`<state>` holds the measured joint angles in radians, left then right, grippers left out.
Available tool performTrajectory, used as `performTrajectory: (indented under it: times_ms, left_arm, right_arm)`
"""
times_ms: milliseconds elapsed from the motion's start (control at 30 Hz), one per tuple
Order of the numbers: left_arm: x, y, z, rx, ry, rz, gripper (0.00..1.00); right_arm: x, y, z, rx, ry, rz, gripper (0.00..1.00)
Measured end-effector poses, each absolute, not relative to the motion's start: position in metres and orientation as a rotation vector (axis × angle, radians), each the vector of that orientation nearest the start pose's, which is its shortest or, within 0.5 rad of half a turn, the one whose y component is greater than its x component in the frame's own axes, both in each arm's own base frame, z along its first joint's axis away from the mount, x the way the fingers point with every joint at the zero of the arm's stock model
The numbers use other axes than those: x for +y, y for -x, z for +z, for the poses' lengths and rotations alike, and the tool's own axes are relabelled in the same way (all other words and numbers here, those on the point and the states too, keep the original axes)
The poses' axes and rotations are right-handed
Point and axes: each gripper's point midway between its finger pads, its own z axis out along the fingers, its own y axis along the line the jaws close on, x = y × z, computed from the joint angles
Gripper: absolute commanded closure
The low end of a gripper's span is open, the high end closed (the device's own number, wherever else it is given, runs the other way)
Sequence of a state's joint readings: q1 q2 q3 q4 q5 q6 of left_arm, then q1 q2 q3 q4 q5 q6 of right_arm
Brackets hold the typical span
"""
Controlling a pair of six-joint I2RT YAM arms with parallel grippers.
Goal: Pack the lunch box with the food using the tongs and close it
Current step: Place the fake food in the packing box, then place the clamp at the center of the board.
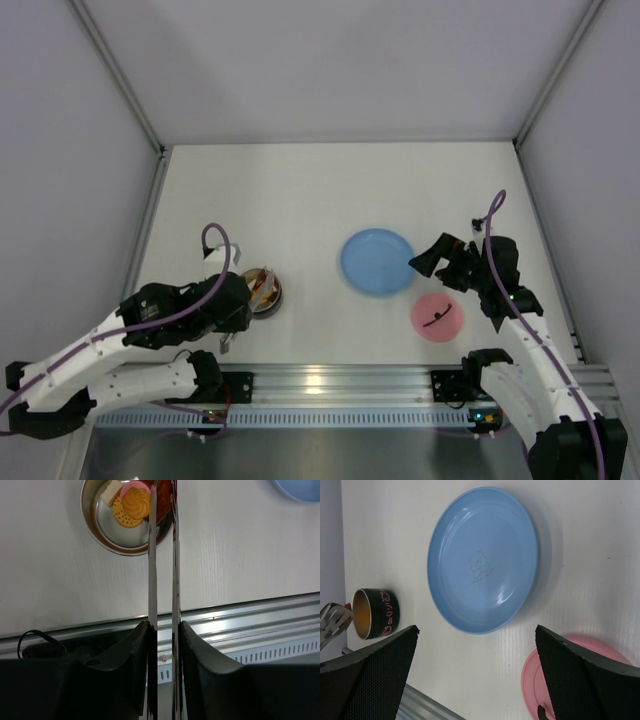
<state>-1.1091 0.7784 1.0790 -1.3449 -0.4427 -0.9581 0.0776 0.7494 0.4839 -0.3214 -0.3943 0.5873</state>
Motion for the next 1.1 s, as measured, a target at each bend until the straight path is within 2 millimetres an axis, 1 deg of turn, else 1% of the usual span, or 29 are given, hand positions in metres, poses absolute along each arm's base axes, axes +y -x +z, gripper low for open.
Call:
performTrajectory:
  times_ms: [267, 300, 333, 500, 800, 867, 933, 1000, 1100]
  left_arm:
    - [-0.108, -0.109, 0.192, 2.484, 0.025, -0.246, 0.63]
    - [-0.107, -0.110, 0.192, 2.483, 0.029, -0.243, 0.62]
    - [-0.107, -0.110, 0.192, 2.481, 0.034, -0.240, 0.59]
    - [-0.106, -0.110, 0.192, 2.475, 0.047, -0.242, 0.54]
    - [-0.106, -0.110, 0.193, 2.475, 0.044, -0.241, 0.53]
    - [-0.107, -0.111, 0.196, 2.475, 0.031, -0.237, 0.53]
    - [-0.111, -0.114, 0.204, 2.468, 0.012, -0.233, 0.52]
    - [-0.121, -0.121, 0.216, 2.453, -0.018, -0.233, 0.49]
    - [-0.147, -0.140, 0.233, 2.412, -0.072, -0.233, 0.48]
  right_arm:
    - [0.108, -0.241, 0.133, 2.194, -0.325, 0.806, 0.00]
    - [0.108, -0.241, 0.133, 2.194, -0.325, 0.806, 0.01]
    - [0.108, -0.241, 0.133, 2.194, -0.325, 0.806, 0.00]
    - [0.108, -0.241, 0.133, 2.194, -0.325, 0.806, 0.01]
    - [0.108, -0.241, 0.133, 2.194, -0.325, 0.806, 0.01]
    - [0.108, -0.241, 0.133, 2.194, -0.325, 0.806, 0.01]
    - [0.108, -0.241, 0.132, 2.195, -0.325, 0.807, 0.01]
    - [0.108, -0.241, 0.132, 2.196, -0.326, 0.807, 0.01]
    - [0.109, -0.240, 0.130, 2.199, -0.326, 0.810, 0.01]
